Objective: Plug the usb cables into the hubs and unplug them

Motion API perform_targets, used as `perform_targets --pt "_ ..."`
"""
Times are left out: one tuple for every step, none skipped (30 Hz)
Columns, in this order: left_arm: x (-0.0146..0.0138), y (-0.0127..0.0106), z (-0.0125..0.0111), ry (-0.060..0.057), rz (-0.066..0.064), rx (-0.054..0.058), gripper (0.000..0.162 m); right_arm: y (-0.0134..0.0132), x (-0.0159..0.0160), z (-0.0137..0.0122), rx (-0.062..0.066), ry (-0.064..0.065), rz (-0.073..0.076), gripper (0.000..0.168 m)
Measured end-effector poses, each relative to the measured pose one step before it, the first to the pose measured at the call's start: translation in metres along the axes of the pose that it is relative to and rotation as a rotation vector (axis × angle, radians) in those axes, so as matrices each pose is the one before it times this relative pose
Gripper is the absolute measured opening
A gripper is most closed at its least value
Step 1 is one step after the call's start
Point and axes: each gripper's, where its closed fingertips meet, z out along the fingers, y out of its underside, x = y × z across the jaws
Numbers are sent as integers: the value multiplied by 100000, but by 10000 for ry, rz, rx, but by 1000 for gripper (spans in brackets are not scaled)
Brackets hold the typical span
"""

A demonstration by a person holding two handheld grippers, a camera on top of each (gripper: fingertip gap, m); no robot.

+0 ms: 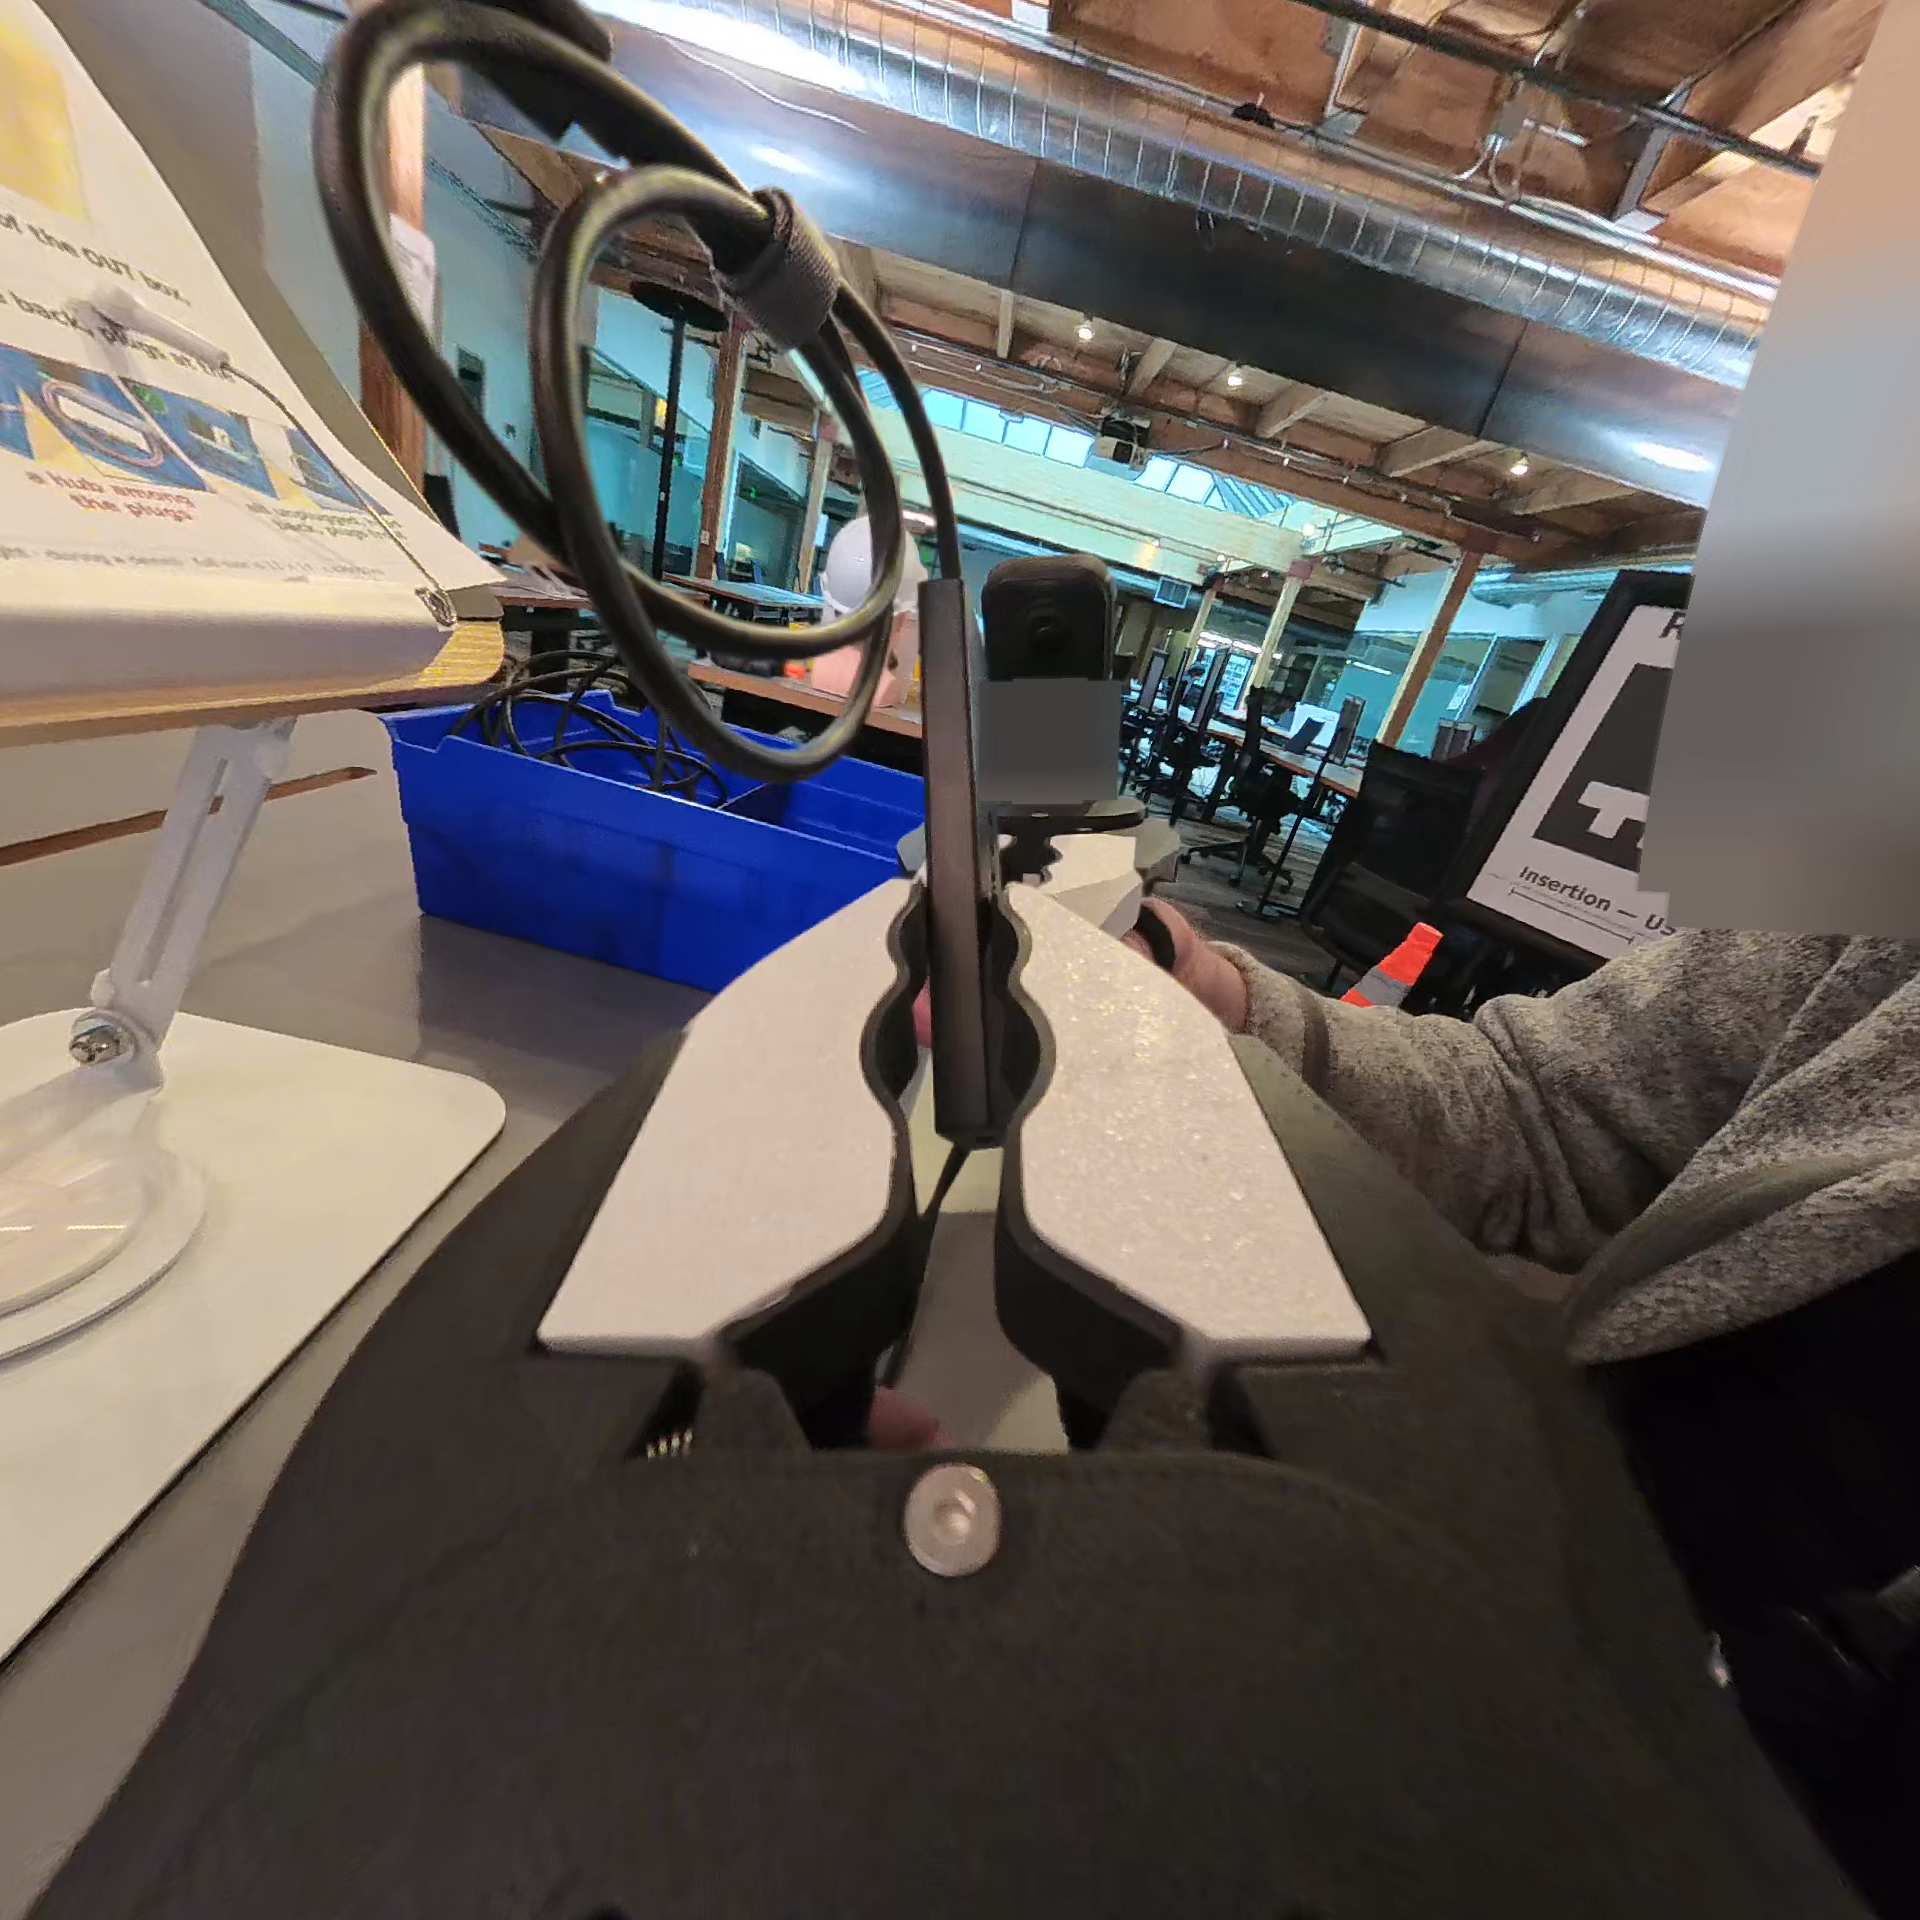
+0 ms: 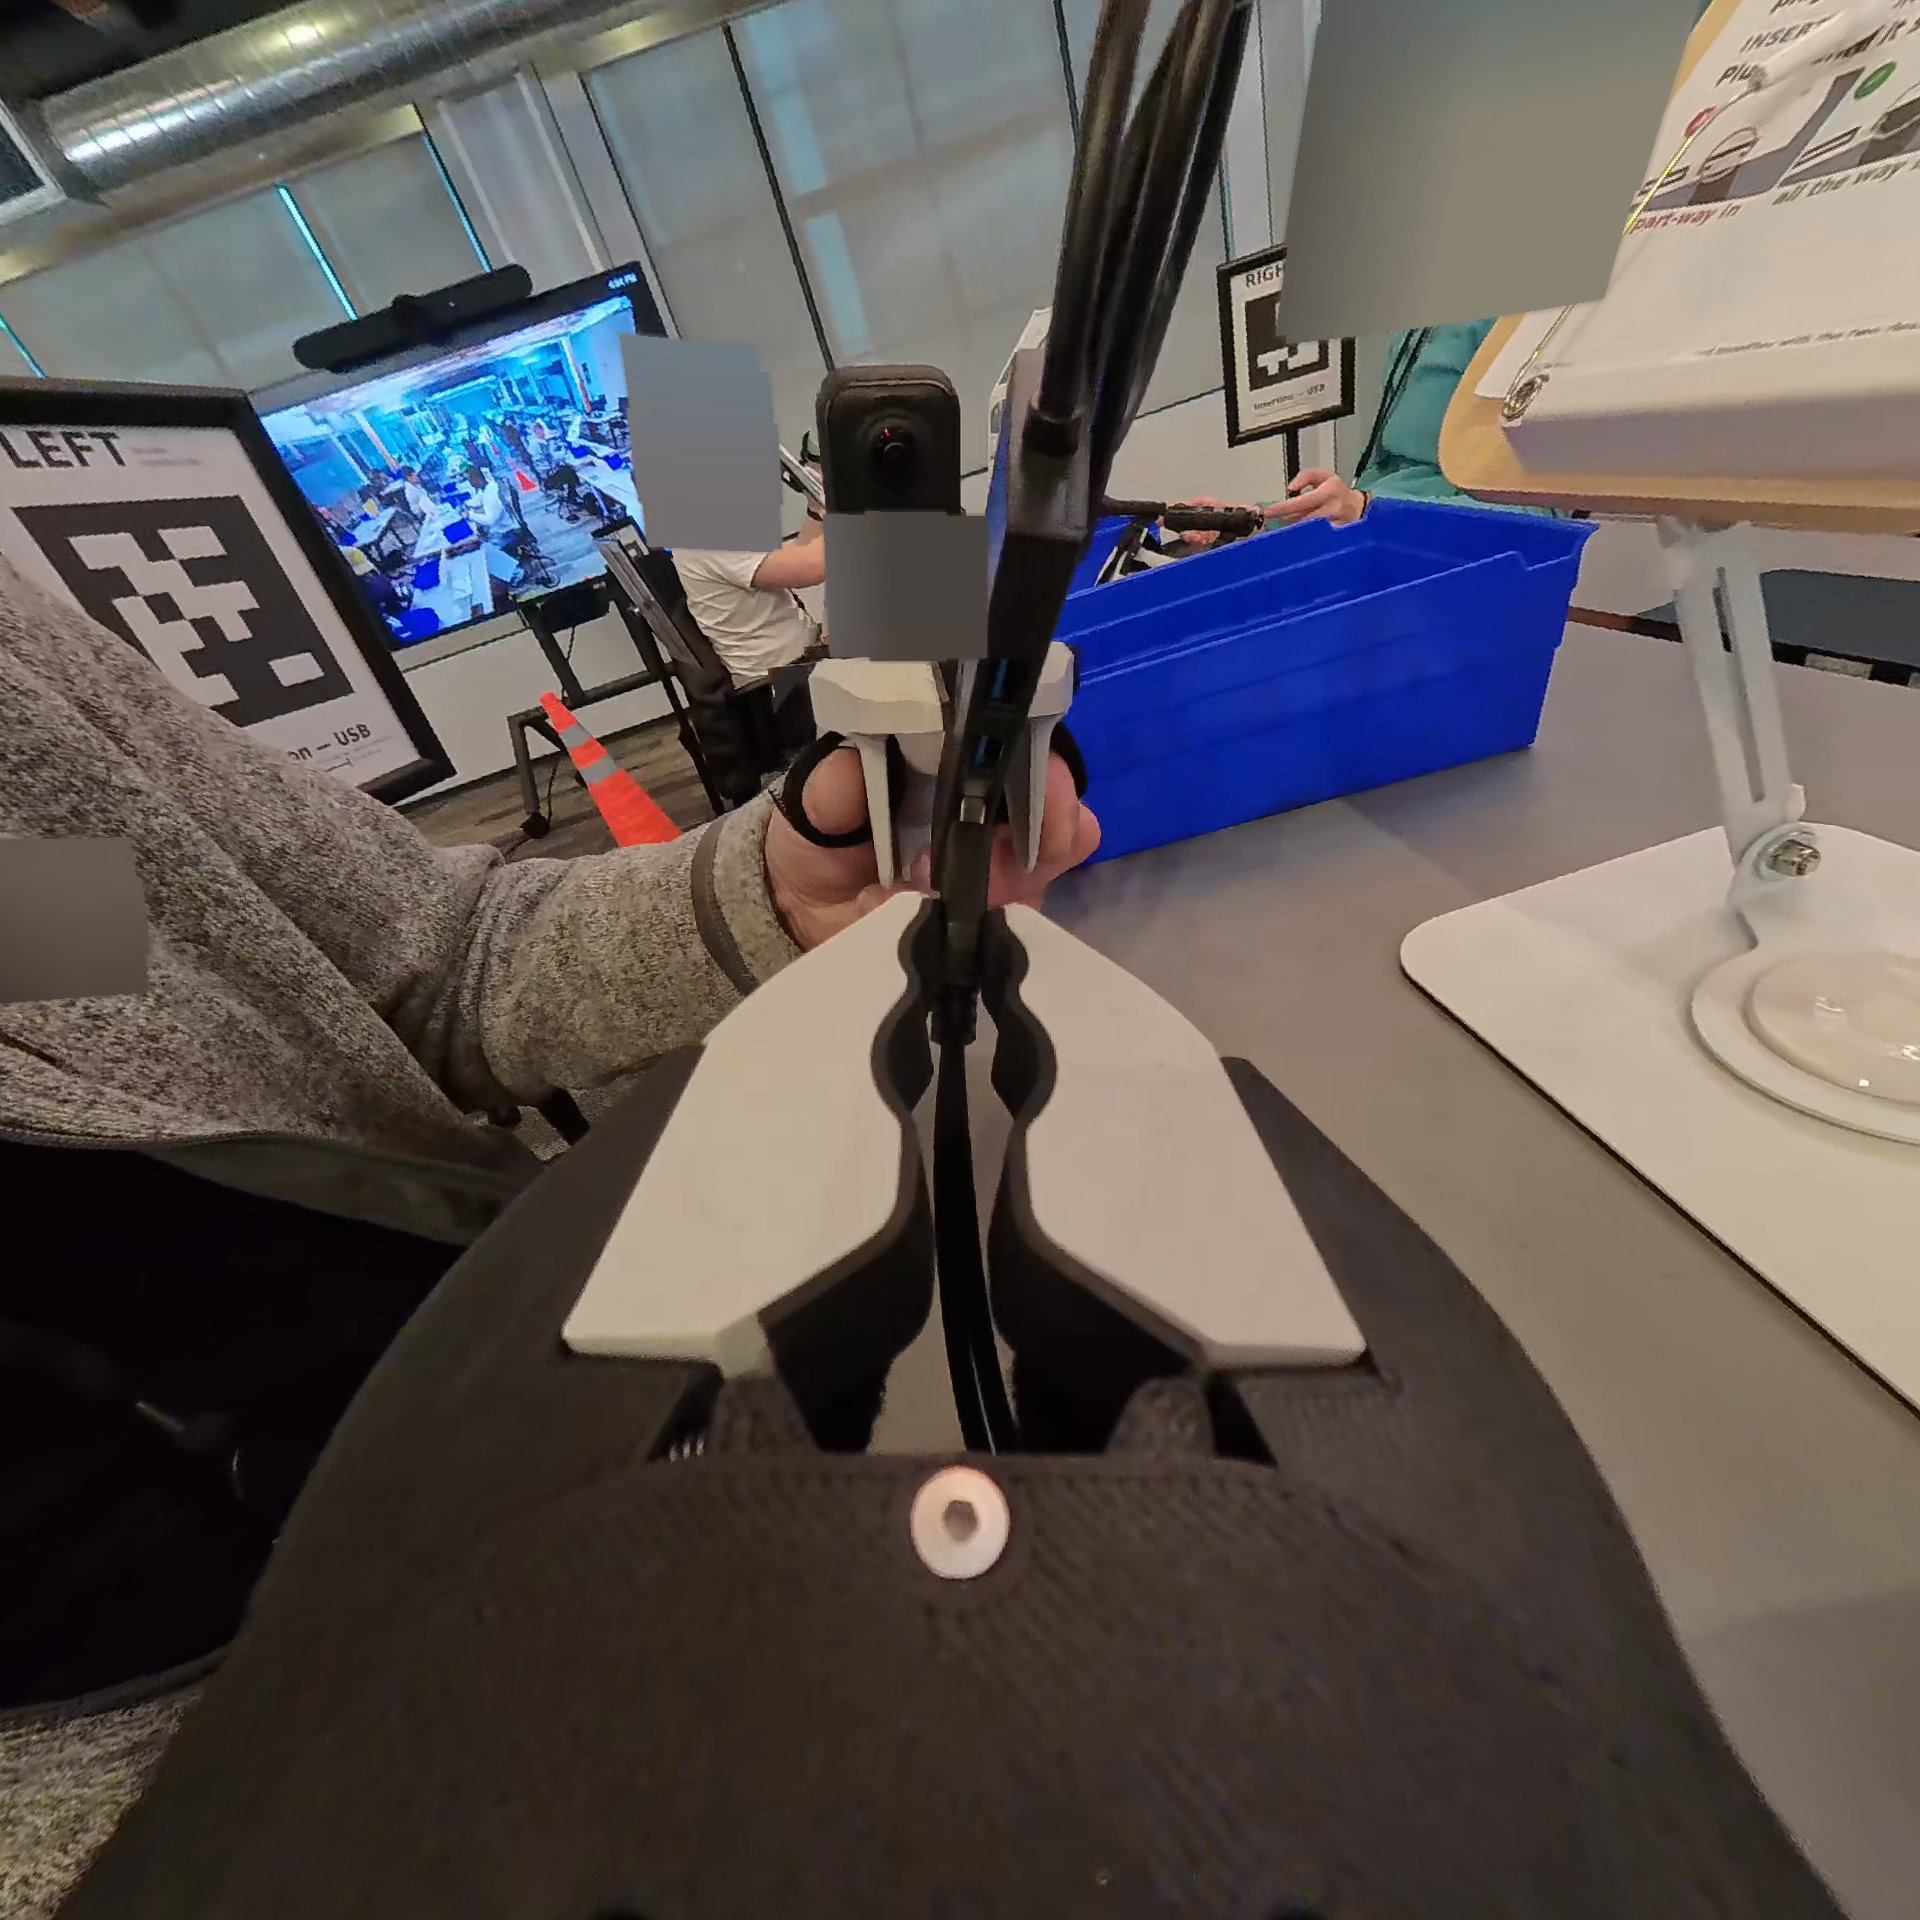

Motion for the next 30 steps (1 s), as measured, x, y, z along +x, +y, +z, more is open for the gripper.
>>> perform_targets --pt "121 24 5 48 -18 29 10 -55 4 -53 89 -33 36 8" --pt "-12 35 -13 -24 -31 10 10 -1 43 -14 38 36 17 8" --pt "-49 34 -9 -73 107 34 10 18 24 14 19 44 -55 8" --pt "42 -47 13 17 -62 147 10 -136 -3 -45 113 48 -72 8" --pt "33 -48 20 -3 -83 170 10 -167 -1 -71 110 42 -35 8" --pt "-19 50 22 -63 45 23 10 85 10 -23 -39 -23 29 8" --pt "53 52 32 -6 63 -26 10 135 86 -18 -25 -17 64 8" --pt "-20 36 43 -35 82 -11 10 37 101 -10 62 15 61 8" --pt "-76 20 15 -58 53 31 11 -11 33 -5 83 -33 65 8" --pt "44 -31 22 69 -144 114 10 -30 -17 -6 90 -50 42 8" --pt "-24 -19 4 -23 -44 103 10 -27 36 -5 91 31 -2 8" --pt "-45 31 -6 -101 133 46 11 76 35 26 0 20 29 8" --pt "21 40 -8 10 0 -20 11 78 -25 9 4 -33 25 8" --pt "-27 26 -2 3 -38 0 11 14 61 11 46 58 -33 8" --pt "-31 -39 28 4 -42 91 11 -50 -14 -8 86 5 10 8" --pt "76 -41 27 68 -75 92 11 -1 -31 -3 49 -55 67 8" --pt "-53 34 4 -56 21 49 11 -25 93 -34 87 41 33 8" --pt "-123 79 1 -122 66 34 11 -33 59 -38 89 39 2 8" --pt "27 43 -20 39 -88 52 11 17 -31 -12 62 -50 53 8" --pt "-3 23 -18 8 -53 51 11 -50 -3 -13 111 -1 50 8" --pt "-50 -5 11 -49 21 39 11 -44 9 0 113 26 10 8" --pt "-9 -16 4 9 -46 15 11 129 -2 49 -36 20 0 8" --pt "0 14 -26 53 -54 37 11 53 -41 40 -42 46 -129 8" --pt "35 -7 -50 108 -161 130 11 -157 -127 12 96 -50 -34 8" --pt "106 -16 17 113 -232 164 12 -157 -66 33 168 -78 41 8" --pt "-5 -124 23 -1 -139 207 11 -151 20 16 208 -52 92 8" --pt "40 -25 31 -16 -9 64 11 -138 12 -29 226 -48 38 8" --pt "85 -84 17 38 -70 83 11 26 -31 68 79 -9 37 8" --pt "17 -82 -35 59 -134 72 11 99 -11 101 -17 22 16 8" --pt "-191 4 -50 -86 -20 21 11 25 117 79 11 61 65 8"
